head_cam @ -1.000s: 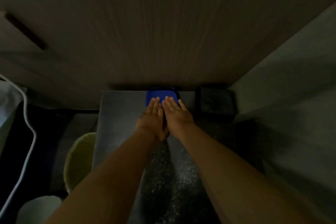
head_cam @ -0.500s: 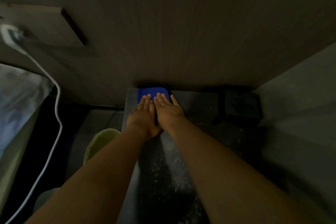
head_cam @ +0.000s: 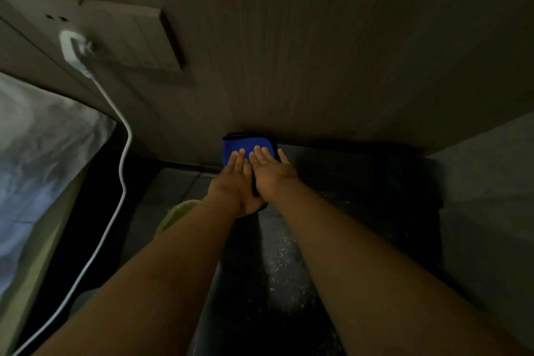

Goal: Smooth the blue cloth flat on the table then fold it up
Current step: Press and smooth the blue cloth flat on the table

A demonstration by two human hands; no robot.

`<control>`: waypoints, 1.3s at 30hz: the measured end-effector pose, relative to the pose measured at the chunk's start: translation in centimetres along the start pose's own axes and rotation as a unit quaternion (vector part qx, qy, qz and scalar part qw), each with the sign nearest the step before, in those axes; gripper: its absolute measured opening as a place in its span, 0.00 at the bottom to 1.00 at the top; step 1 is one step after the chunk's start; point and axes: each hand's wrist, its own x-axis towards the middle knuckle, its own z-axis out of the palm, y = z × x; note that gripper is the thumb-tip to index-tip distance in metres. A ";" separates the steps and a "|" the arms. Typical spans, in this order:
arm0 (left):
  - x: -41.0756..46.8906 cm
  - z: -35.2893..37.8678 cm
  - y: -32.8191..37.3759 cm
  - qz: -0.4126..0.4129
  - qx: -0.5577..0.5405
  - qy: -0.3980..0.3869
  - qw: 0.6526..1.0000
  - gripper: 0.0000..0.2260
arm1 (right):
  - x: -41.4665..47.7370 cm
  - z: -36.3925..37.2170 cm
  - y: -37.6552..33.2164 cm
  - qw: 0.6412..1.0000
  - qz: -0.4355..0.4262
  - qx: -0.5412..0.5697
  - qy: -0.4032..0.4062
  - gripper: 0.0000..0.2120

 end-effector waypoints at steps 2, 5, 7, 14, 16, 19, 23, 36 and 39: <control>0.0 -0.2 -0.2 0.006 -0.005 -0.004 1.000 0.44 | 0.0 -0.1 -0.1 1.000 0.002 -0.006 -0.002 0.39; 0.0 -0.1 -0.3 0.010 -0.015 -0.006 1.000 0.45 | 0.0 -0.1 0.0 1.000 0.003 -0.001 0.001 0.38; 0.0 0.1 -0.3 0.009 -0.021 -0.004 1.000 0.45 | -0.2 0.0 -0.1 1.000 0.006 0.001 0.005 0.37; -1.7 2.0 0.1 0.000 0.005 0.002 1.000 0.45 | -2.1 1.7 -1.4 1.000 0.007 -0.007 0.011 0.33; -2.4 3.1 0.0 -0.004 -0.007 -0.007 1.000 0.46 | -3.1 2.8 -1.9 1.000 0.006 -0.008 0.009 0.34; -4.1 4.2 0.3 -0.002 -0.006 -0.022 1.000 0.46 | -4.4 4.2 -2.6 1.000 0.004 -0.017 0.000 0.34; -5.9 5.4 1.1 0.001 0.020 -0.032 0.999 0.45 | -5.7 5.5 -3.3 0.999 0.001 -0.031 -0.016 0.35; -6.0 4.9 1.2 0.019 -0.052 -0.025 0.998 0.48 | -6.1 5.3 -2.2 0.999 -0.006 -0.042 -0.019 0.35; -5.9 4.8 1.6 0.014 -0.041 -0.027 0.999 0.48 | -6.0 5.3 -1.8 0.999 -0.011 -0.035 -0.018 0.35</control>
